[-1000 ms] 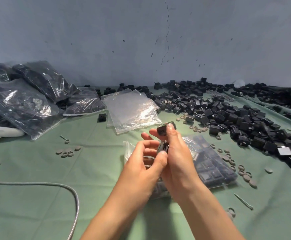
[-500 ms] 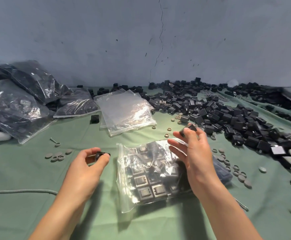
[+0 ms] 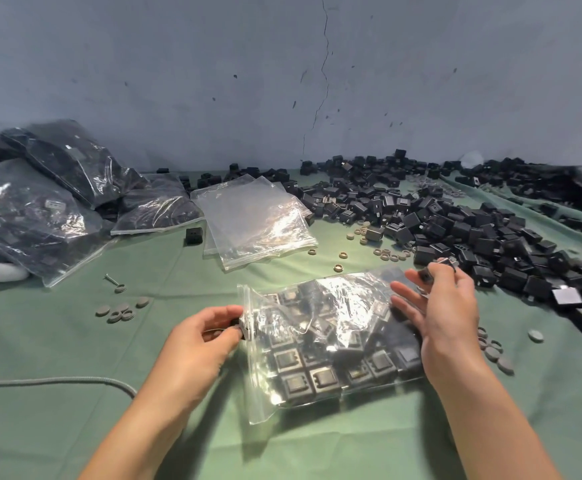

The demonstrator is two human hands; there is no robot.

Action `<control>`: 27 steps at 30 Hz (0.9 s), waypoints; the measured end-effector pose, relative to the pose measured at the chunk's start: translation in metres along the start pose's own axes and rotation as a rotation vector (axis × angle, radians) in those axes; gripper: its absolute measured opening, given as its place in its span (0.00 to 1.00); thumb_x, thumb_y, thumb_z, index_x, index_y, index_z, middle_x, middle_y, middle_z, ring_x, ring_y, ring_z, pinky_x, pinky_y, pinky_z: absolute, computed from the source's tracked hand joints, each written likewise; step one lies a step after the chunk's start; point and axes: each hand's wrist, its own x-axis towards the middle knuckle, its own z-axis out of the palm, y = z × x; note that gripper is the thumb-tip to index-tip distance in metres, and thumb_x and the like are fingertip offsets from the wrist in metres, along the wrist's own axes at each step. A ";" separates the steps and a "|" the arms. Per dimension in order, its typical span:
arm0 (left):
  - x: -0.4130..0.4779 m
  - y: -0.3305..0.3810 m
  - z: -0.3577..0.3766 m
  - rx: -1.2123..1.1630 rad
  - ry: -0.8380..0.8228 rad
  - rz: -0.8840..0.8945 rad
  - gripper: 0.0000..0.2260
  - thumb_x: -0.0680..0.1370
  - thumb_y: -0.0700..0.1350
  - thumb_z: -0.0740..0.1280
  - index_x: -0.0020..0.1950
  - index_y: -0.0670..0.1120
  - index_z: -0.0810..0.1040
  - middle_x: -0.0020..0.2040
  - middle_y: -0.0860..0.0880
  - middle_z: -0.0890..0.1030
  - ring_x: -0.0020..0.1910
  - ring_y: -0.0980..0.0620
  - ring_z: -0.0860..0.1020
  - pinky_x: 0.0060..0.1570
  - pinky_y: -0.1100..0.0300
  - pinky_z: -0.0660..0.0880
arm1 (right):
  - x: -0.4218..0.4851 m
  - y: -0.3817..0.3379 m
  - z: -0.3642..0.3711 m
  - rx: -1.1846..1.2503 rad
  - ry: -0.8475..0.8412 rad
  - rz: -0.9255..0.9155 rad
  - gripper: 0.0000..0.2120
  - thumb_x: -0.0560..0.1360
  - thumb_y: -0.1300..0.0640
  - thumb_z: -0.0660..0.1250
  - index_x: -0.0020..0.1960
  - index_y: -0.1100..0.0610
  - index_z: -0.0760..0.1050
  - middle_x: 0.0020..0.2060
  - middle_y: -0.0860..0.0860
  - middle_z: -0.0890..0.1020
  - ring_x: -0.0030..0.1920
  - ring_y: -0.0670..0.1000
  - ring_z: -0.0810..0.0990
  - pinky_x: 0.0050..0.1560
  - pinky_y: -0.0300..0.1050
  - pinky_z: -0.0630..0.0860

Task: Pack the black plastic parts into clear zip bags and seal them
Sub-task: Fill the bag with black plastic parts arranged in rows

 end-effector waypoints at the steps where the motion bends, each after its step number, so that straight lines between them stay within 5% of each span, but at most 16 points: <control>1: 0.000 0.000 0.002 -0.022 -0.046 -0.015 0.12 0.76 0.31 0.68 0.50 0.47 0.83 0.41 0.55 0.86 0.40 0.62 0.82 0.41 0.71 0.75 | 0.001 0.001 0.000 0.003 0.000 0.006 0.17 0.82 0.54 0.61 0.70 0.55 0.67 0.53 0.55 0.81 0.44 0.52 0.86 0.41 0.45 0.83; 3: -0.001 0.001 0.007 -0.099 -0.122 -0.031 0.10 0.76 0.31 0.69 0.49 0.45 0.85 0.44 0.49 0.87 0.45 0.55 0.84 0.46 0.65 0.78 | 0.001 0.002 0.000 0.010 -0.001 0.014 0.18 0.82 0.54 0.60 0.71 0.55 0.66 0.51 0.54 0.81 0.45 0.53 0.86 0.42 0.45 0.84; 10: -0.005 0.007 0.020 -0.196 -0.220 0.005 0.13 0.76 0.33 0.68 0.51 0.50 0.86 0.48 0.48 0.87 0.47 0.52 0.85 0.41 0.67 0.78 | 0.004 0.002 -0.003 0.009 0.009 0.016 0.19 0.82 0.53 0.60 0.72 0.55 0.65 0.50 0.54 0.82 0.44 0.52 0.86 0.41 0.45 0.83; 13: 0.002 0.011 0.019 -0.222 -0.077 -0.085 0.17 0.77 0.29 0.58 0.54 0.42 0.83 0.41 0.47 0.86 0.38 0.53 0.83 0.44 0.60 0.79 | 0.005 0.001 -0.004 0.023 0.010 0.027 0.17 0.82 0.53 0.60 0.70 0.56 0.67 0.49 0.53 0.82 0.42 0.52 0.85 0.40 0.45 0.83; 16: 0.003 0.015 0.019 -0.398 -0.044 -0.212 0.10 0.80 0.35 0.60 0.54 0.37 0.80 0.34 0.46 0.83 0.28 0.55 0.78 0.39 0.57 0.79 | 0.006 0.000 -0.005 0.026 0.013 0.030 0.16 0.83 0.54 0.60 0.69 0.56 0.67 0.49 0.54 0.81 0.42 0.52 0.85 0.39 0.44 0.82; 18: -0.001 0.017 0.020 -0.437 -0.107 -0.277 0.09 0.80 0.41 0.65 0.51 0.37 0.82 0.42 0.41 0.83 0.35 0.49 0.79 0.35 0.57 0.81 | 0.007 0.000 -0.005 0.022 0.014 0.030 0.15 0.83 0.54 0.60 0.68 0.56 0.67 0.49 0.54 0.82 0.42 0.52 0.85 0.40 0.45 0.82; 21: -0.006 0.020 0.020 -0.436 -0.169 -0.321 0.11 0.79 0.44 0.68 0.44 0.39 0.86 0.45 0.39 0.84 0.39 0.45 0.82 0.43 0.52 0.83 | 0.007 0.001 -0.003 0.014 0.008 0.032 0.16 0.82 0.54 0.60 0.69 0.56 0.67 0.48 0.53 0.82 0.42 0.52 0.85 0.44 0.48 0.83; 27: -0.010 0.032 0.021 -0.781 -0.218 -0.353 0.15 0.75 0.41 0.69 0.59 0.34 0.78 0.54 0.33 0.83 0.56 0.37 0.82 0.51 0.49 0.81 | 0.009 0.002 -0.002 0.005 0.004 0.036 0.16 0.82 0.54 0.60 0.68 0.55 0.68 0.51 0.55 0.82 0.43 0.53 0.85 0.40 0.45 0.82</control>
